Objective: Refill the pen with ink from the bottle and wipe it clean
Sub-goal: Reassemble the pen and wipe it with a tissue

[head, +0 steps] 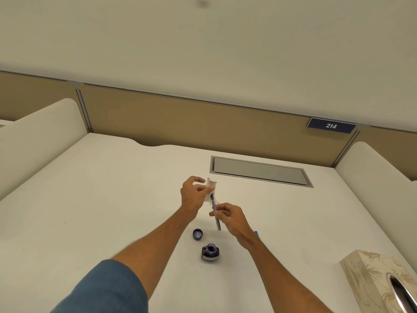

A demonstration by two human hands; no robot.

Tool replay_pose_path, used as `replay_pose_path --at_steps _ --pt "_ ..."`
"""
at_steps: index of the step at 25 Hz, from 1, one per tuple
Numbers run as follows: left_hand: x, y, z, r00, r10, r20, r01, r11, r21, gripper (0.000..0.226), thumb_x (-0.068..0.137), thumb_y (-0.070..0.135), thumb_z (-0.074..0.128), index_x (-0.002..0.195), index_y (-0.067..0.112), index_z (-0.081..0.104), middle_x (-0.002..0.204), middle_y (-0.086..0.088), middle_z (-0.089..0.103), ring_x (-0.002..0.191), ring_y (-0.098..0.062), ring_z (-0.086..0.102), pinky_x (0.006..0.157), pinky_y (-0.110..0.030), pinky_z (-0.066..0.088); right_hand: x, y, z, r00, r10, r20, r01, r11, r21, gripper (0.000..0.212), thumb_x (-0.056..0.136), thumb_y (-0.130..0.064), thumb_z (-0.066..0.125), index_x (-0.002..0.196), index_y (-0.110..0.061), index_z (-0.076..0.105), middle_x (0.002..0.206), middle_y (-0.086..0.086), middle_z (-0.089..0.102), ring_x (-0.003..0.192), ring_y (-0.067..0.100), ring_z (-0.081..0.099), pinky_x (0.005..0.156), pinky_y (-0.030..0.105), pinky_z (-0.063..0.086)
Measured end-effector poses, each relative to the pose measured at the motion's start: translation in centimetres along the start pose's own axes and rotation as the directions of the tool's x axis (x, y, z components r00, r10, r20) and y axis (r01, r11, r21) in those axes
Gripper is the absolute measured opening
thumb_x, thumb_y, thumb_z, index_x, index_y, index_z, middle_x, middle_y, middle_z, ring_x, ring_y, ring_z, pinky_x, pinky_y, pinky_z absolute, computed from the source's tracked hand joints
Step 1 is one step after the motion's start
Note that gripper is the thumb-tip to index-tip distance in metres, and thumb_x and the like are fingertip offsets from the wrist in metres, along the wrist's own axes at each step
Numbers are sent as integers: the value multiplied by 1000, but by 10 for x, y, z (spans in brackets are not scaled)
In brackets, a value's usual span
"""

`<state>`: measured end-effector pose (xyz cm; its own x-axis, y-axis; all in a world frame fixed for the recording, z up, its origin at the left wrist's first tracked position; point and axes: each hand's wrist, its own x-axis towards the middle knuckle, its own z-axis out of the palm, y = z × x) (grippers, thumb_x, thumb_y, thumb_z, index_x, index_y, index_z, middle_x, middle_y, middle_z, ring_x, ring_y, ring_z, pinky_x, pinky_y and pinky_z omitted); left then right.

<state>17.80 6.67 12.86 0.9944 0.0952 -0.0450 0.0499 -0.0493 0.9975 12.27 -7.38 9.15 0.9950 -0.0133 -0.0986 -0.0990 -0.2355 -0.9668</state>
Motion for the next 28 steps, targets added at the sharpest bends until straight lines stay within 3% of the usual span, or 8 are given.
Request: replay_pose_path --at_steps 2,6,12,16,21,25,28 --pt "0 1 1 1000 -2 -2 2 1000 -1 35 76 17 81 102 6 60 82 -12 70 72 -22 67 58 -21 50 -2 -1 1 1000 -9 21 9 1000 15 17 91 -14 63 106 -10 69 97 3 76 89 8 68 76 14 47" --pt "0 0 1 1000 -13 -7 13 1000 0 36 76 19 81 103 6 61 83 -11 70 74 -22 67 58 -21 50 -3 -1 0 999 -35 -4 35 999 3 23 81 -18 75 103 -12 73 95 0 73 83 10 63 78 21 50" --pt "-2 -1 4 998 -49 -32 47 998 -52 35 75 18 82 100 6 61 87 -15 71 78 -24 66 60 -22 48 -3 -2 -3 1000 1 23 -3 997 79 21 91 -14 63 112 -13 66 96 3 76 91 8 69 85 23 51" --pt "-1 -1 6 997 -67 -38 64 995 -70 36 75 18 82 101 7 60 89 -14 70 80 -25 66 60 -22 48 -4 -3 -3 999 37 19 -39 988 151 24 85 -19 72 105 -9 63 95 5 77 95 19 71 88 33 54" --pt "-3 -2 8 997 -74 -31 72 995 -70 36 75 18 82 102 5 61 90 -14 71 81 -26 66 61 -22 48 -3 0 -3 999 7 -47 -3 996 94 16 84 -12 72 100 -10 71 95 10 74 86 18 66 71 22 52" --pt "-1 -3 9 995 -90 -37 87 992 -92 38 75 16 81 105 3 61 99 -19 72 83 -27 67 63 -22 50 0 1 -4 999 35 -27 -33 997 65 19 90 -14 64 107 -13 72 100 4 71 87 14 61 68 20 47" --pt "0 -4 11 995 -90 -40 87 992 -86 39 75 16 81 106 4 61 103 -20 71 90 -31 68 71 -28 53 1 1 -6 998 -8 -59 11 998 60 23 81 -16 75 104 -11 72 90 5 71 81 13 62 68 15 50"
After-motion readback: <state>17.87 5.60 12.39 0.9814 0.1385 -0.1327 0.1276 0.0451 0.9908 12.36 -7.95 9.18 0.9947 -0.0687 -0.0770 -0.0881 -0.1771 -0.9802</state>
